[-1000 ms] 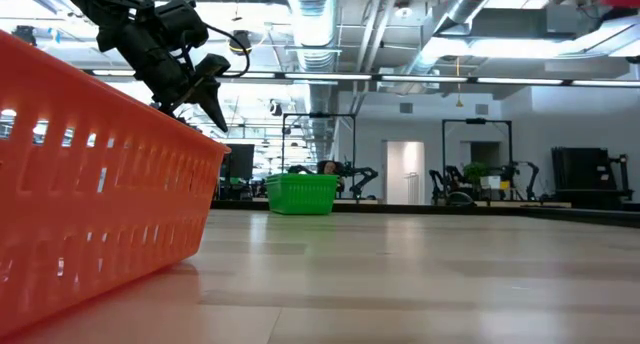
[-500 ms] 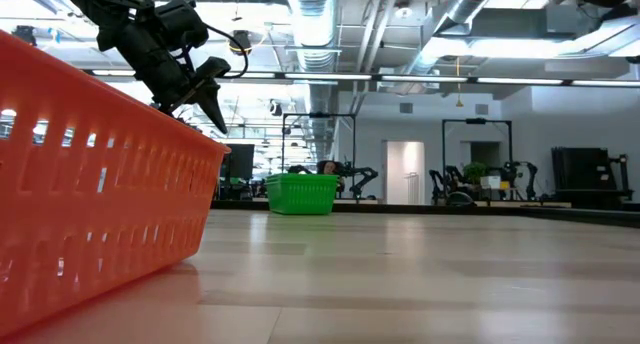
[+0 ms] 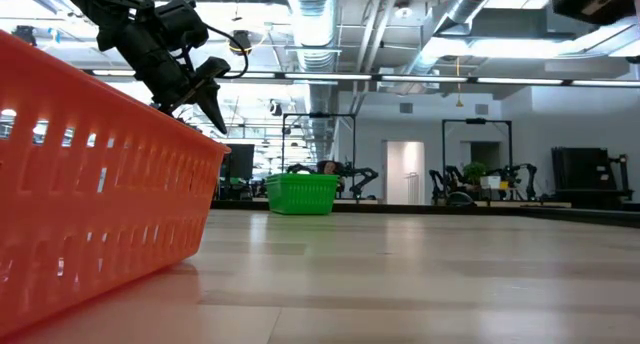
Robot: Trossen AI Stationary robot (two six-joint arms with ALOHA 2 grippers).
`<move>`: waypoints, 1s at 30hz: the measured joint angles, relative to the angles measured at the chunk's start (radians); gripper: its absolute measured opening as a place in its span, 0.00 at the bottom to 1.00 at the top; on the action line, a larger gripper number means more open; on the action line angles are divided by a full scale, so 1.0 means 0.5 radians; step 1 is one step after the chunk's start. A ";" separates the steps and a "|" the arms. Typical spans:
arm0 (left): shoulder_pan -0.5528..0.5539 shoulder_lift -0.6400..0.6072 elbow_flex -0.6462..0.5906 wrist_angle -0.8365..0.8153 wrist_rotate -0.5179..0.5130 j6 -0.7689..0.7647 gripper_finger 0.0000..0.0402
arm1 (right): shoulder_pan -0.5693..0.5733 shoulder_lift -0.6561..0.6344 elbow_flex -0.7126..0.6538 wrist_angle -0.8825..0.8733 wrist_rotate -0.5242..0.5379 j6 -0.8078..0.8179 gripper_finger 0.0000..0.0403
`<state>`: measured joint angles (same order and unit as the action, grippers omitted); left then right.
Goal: Stack baskets by color
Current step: Stack the left red bin on the red bins
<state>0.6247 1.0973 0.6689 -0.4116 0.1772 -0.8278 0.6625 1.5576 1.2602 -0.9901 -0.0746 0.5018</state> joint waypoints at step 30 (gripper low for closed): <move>0.000 0.000 0.000 0.005 -0.002 -0.013 0.56 | 0.062 0.073 -0.109 0.182 0.033 -0.003 0.01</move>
<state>0.6249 1.0973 0.6689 -0.4091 0.1761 -0.8341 0.6934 1.5944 1.2057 -0.8992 -0.0580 0.5000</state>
